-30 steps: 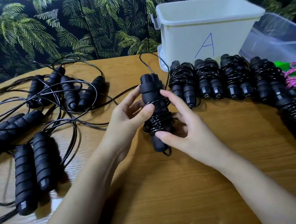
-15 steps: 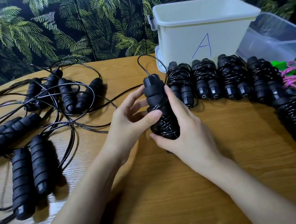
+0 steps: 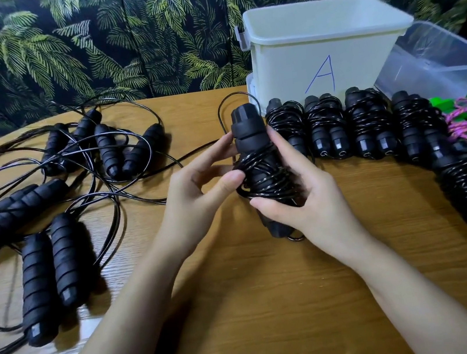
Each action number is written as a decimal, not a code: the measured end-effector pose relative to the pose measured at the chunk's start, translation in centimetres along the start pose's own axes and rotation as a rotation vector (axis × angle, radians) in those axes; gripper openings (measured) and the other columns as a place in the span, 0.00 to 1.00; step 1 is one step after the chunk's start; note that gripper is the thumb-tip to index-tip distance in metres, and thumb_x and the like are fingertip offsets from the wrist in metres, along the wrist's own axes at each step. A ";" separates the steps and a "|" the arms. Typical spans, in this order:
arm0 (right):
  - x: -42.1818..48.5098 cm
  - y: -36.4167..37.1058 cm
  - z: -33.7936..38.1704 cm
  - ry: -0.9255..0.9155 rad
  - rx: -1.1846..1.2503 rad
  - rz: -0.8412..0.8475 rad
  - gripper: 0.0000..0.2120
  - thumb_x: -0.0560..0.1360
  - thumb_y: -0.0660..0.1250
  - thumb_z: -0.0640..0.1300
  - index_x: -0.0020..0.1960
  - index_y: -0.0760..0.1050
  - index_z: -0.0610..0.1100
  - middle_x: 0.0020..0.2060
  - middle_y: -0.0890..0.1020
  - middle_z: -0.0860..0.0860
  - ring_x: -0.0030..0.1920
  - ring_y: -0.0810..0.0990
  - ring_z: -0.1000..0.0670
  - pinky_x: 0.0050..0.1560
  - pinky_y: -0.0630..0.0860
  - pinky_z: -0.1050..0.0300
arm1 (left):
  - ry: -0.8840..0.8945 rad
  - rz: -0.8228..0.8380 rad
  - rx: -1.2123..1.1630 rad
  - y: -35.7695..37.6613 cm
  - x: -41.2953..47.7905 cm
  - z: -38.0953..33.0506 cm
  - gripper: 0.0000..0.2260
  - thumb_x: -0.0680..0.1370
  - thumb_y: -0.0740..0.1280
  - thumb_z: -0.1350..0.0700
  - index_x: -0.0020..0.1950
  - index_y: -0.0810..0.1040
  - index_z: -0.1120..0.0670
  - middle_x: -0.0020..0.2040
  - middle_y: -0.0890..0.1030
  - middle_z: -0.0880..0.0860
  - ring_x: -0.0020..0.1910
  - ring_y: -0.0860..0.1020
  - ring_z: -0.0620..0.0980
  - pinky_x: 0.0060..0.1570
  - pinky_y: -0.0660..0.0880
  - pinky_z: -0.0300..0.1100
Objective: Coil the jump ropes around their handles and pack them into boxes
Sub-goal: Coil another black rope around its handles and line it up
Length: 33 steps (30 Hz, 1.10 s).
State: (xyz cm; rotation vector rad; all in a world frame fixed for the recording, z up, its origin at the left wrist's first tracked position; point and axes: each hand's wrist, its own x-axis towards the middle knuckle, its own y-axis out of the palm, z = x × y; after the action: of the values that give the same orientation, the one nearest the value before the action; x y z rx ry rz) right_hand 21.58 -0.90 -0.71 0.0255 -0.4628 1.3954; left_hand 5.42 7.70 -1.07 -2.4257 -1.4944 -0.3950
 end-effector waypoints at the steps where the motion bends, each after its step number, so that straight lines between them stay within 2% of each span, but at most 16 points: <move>1: 0.0 0.0 0.0 0.005 0.007 0.000 0.41 0.71 0.74 0.43 0.77 0.59 0.55 0.72 0.72 0.55 0.73 0.69 0.57 0.75 0.64 0.46 | 0.020 -0.013 0.034 0.1 0.0 0.1 0.21 0.74 0.69 0.50 0.67 0.73 0.46 0.59 0.82 0.42 0.54 0.81 0.46 0.57 0.78 0.47; 4: 0.0 0.0 0.1 0.006 0.026 0.008 0.40 0.70 0.75 0.46 0.77 0.59 0.55 0.71 0.73 0.56 0.72 0.69 0.56 0.74 0.65 0.46 | 0.053 -0.062 0.066 0.3 -0.1 0.2 0.18 0.76 0.67 0.50 0.67 0.73 0.46 0.57 0.82 0.40 0.54 0.81 0.44 0.54 0.78 0.42; 7: 0.0 -0.1 0.1 0.002 0.049 0.026 0.40 0.70 0.73 0.50 0.78 0.59 0.55 0.72 0.72 0.56 0.73 0.68 0.55 0.75 0.64 0.44 | 0.041 -0.088 -0.015 0.5 -0.1 0.4 0.19 0.76 0.67 0.52 0.68 0.73 0.50 0.56 0.83 0.44 0.54 0.81 0.44 0.52 0.77 0.40; 9: 0.1 0.0 0.1 0.005 0.063 0.036 0.39 0.71 0.73 0.50 0.78 0.59 0.55 0.72 0.72 0.55 0.74 0.68 0.54 0.75 0.63 0.43 | 0.003 -0.080 -0.077 0.6 -0.1 0.5 0.22 0.77 0.68 0.54 0.70 0.71 0.54 0.56 0.84 0.47 0.55 0.81 0.45 0.53 0.77 0.40; 12: 0.1 0.0 -0.1 -0.005 0.055 0.016 0.38 0.71 0.72 0.52 0.77 0.60 0.54 0.73 0.69 0.54 0.75 0.66 0.52 0.75 0.63 0.41 | -0.056 -0.036 -0.130 0.8 -0.1 0.7 0.23 0.79 0.64 0.59 0.74 0.66 0.59 0.55 0.85 0.47 0.57 0.81 0.44 0.54 0.76 0.37; 15: 0.2 0.1 0.0 -0.020 0.053 0.014 0.37 0.72 0.72 0.51 0.77 0.60 0.56 0.73 0.69 0.54 0.74 0.66 0.52 0.75 0.63 0.42 | -0.063 -0.031 -0.144 0.7 -0.1 0.5 0.22 0.80 0.64 0.60 0.74 0.66 0.59 0.53 0.85 0.46 0.55 0.81 0.43 0.53 0.76 0.36; 19: 0.1 0.2 0.2 -0.034 0.060 0.049 0.34 0.76 0.69 0.43 0.77 0.59 0.56 0.74 0.69 0.57 0.74 0.66 0.57 0.76 0.62 0.50 | -0.054 -0.099 -0.144 0.7 -0.1 0.4 0.21 0.78 0.65 0.60 0.71 0.68 0.59 0.48 0.85 0.46 0.51 0.81 0.41 0.50 0.76 0.35; 22: 0.0 0.5 -0.1 -0.058 -0.036 0.044 0.31 0.79 0.66 0.42 0.78 0.57 0.56 0.76 0.65 0.59 0.76 0.61 0.60 0.75 0.58 0.60 | -0.049 -0.142 -0.105 0.8 -0.1 0.4 0.21 0.75 0.67 0.58 0.68 0.70 0.56 0.45 0.84 0.45 0.48 0.81 0.40 0.48 0.76 0.35; 24: 0.1 1.0 -0.3 -0.124 -0.205 0.005 0.29 0.81 0.62 0.42 0.77 0.56 0.56 0.78 0.60 0.57 0.76 0.57 0.63 0.72 0.56 0.69 | -0.055 -0.182 -0.081 1.0 -0.1 0.4 0.22 0.73 0.71 0.54 0.66 0.72 0.55 0.44 0.84 0.47 0.48 0.81 0.41 0.48 0.77 0.38; 25: 0.1 1.2 -0.2 -0.155 -0.285 -0.009 0.28 0.81 0.60 0.43 0.77 0.55 0.57 0.78 0.59 0.56 0.75 0.58 0.64 0.70 0.59 0.71 | -0.061 -0.202 -0.066 1.0 -0.1 0.4 0.23 0.72 0.73 0.52 0.65 0.73 0.54 0.44 0.83 0.49 0.47 0.81 0.42 0.49 0.78 0.40; 26: 0.1 1.4 -0.2 -0.172 -0.357 -0.011 0.28 0.82 0.58 0.46 0.78 0.52 0.58 0.79 0.57 0.57 0.74 0.60 0.65 0.67 0.65 0.68 | -0.067 -0.223 -0.052 1.1 -0.2 0.5 0.24 0.71 0.74 0.51 0.64 0.73 0.54 0.44 0.82 0.50 0.47 0.81 0.43 0.49 0.79 0.43; 27: 0.0 1.5 -0.1 -0.175 -0.437 -0.007 0.28 0.82 0.55 0.49 0.78 0.49 0.60 0.79 0.55 0.59 0.72 0.62 0.63 0.64 0.71 0.61 | -0.072 -0.245 -0.038 1.2 -0.2 0.5 0.24 0.70 0.74 0.50 0.63 0.74 0.53 0.44 0.82 0.52 0.46 0.80 0.44 0.50 0.79 0.46; 29: -0.1 1.6 -0.1 -0.142 -0.627 0.014 0.31 0.80 0.52 0.60 0.80 0.44 0.59 0.80 0.51 0.60 0.73 0.63 0.57 0.58 0.77 0.49 | -0.081 -0.275 0.007 1.2 -0.3 0.6 0.24 0.67 0.76 0.47 0.60 0.74 0.50 0.45 0.81 0.55 0.45 0.80 0.45 0.49 0.79 0.49; 31: -0.3 1.7 -0.2 -0.097 -0.781 0.021 0.42 0.74 0.54 0.70 0.80 0.41 0.54 0.80 0.52 0.55 0.72 0.68 0.50 0.50 0.78 0.50 | -0.093 -0.274 0.054 1.4 -0.4 0.7 0.25 0.64 0.74 0.42 0.58 0.74 0.47 0.43 0.80 0.53 0.43 0.79 0.45 0.47 0.78 0.49; 33: -0.3 1.9 -0.5 -0.149 -0.891 -0.040 0.46 0.71 0.58 0.69 0.80 0.46 0.47 0.79 0.59 0.48 0.61 0.80 0.44 0.38 0.80 0.52 | -0.098 -0.239 0.070 1.5 -0.5 0.7 0.25 0.64 0.74 0.41 0.58 0.74 0.46 0.43 0.80 0.52 0.43 0.80 0.44 0.45 0.79 0.46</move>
State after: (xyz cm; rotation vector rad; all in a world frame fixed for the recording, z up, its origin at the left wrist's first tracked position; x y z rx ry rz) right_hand 19.89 -0.70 -1.74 -0.5834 -1.1655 1.0515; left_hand 6.65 6.91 -2.06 -2.2491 -1.8167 -0.2683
